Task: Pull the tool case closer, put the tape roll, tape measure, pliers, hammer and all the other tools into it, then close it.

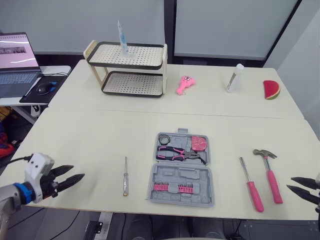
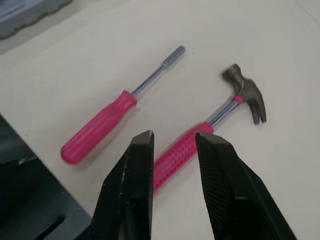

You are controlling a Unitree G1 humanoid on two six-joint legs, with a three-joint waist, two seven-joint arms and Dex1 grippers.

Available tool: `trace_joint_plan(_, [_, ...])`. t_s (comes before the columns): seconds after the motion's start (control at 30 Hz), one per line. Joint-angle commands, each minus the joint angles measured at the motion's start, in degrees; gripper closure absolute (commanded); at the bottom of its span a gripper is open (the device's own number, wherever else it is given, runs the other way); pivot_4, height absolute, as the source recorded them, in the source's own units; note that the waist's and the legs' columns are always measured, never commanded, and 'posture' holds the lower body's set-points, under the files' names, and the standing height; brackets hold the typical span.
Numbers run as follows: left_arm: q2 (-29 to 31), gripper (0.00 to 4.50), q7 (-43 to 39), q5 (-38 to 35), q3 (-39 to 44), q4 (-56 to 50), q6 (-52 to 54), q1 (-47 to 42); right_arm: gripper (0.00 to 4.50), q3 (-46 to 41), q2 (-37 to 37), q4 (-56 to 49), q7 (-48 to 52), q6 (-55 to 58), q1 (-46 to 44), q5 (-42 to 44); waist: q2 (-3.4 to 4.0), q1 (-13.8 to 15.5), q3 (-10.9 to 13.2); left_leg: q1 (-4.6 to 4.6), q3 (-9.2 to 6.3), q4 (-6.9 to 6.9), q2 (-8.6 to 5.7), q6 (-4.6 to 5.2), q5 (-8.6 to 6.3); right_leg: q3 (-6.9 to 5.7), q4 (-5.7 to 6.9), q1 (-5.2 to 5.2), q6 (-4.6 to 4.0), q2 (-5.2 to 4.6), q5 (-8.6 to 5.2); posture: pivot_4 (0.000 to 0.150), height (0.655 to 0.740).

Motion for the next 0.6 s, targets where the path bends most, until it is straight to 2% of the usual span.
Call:
trace_joint_plan(0.03, [-1.27, 0.07, 2.8, -2.08, 3.3, -3.66, 1.27, 1.37, 2.08, -2.07, -0.37, 1.95, 0.96, -3.25, 1.17, 0.15, -0.03, -0.01, -0.02, 0.0, 0.01, 0.0, 0.0, 0.0, 0.0, 0.01, 0.0, 0.0, 0.01, 0.0, 0.01, 0.15, 0.735])
trace_joint_plan(0.17, [-2.89, 0.0, 4.61, -2.91, 3.29, -6.49, 1.92, 3.28, 1.15, -1.78, -0.71, 3.93, 0.97, -4.46, 1.8, -0.25, -0.1, -0.01, -0.08, 0.0, 0.01, 0.0, 0.01, -0.01, 0.0, 0.01, -0.06, 0.01, 0.0, 0.0, 0.01, 0.15, 0.735])
trace_joint_plan(0.27, [-3.06, 0.0, 5.25, -3.12, 3.34, -6.92, 1.96, 3.84, 0.21, -1.79, -0.94, 4.85, 1.09, -4.99, 1.99, -0.22, -0.1, -0.01, -0.08, 0.0, 0.02, -0.03, 0.01, -0.01, 0.0, 0.0, -0.14, 0.03, 0.0, 0.0, 0.01, 0.15, 0.735])
trace_joint_plan(0.3, [-3.04, 0.0, 5.41, -3.11, 3.37, -6.88, 1.91, 3.96, 0.05, -1.76, -1.1, 5.22, 1.05, -5.32, 1.91, -0.32, -0.09, 0.0, -0.08, -0.01, 0.02, -0.03, 0.01, -0.01, 0.0, 0.0, -0.16, 0.03, 0.0, 0.0, 0.01, 0.15, 0.735])
trace_joint_plan(0.6, [-2.97, 0.0, 6.33, -3.62, 3.63, -8.07, 2.17, 5.32, 0.05, -1.39, -3.09, 7.57, 2.37, -7.93, 1.3, -0.18, -0.11, 0.03, -0.09, -0.01, 0.03, -0.04, 0.01, -0.01, -0.01, 0.02, -0.25, 0.05, 0.02, 0.0, 0.01, 0.15, 0.735])
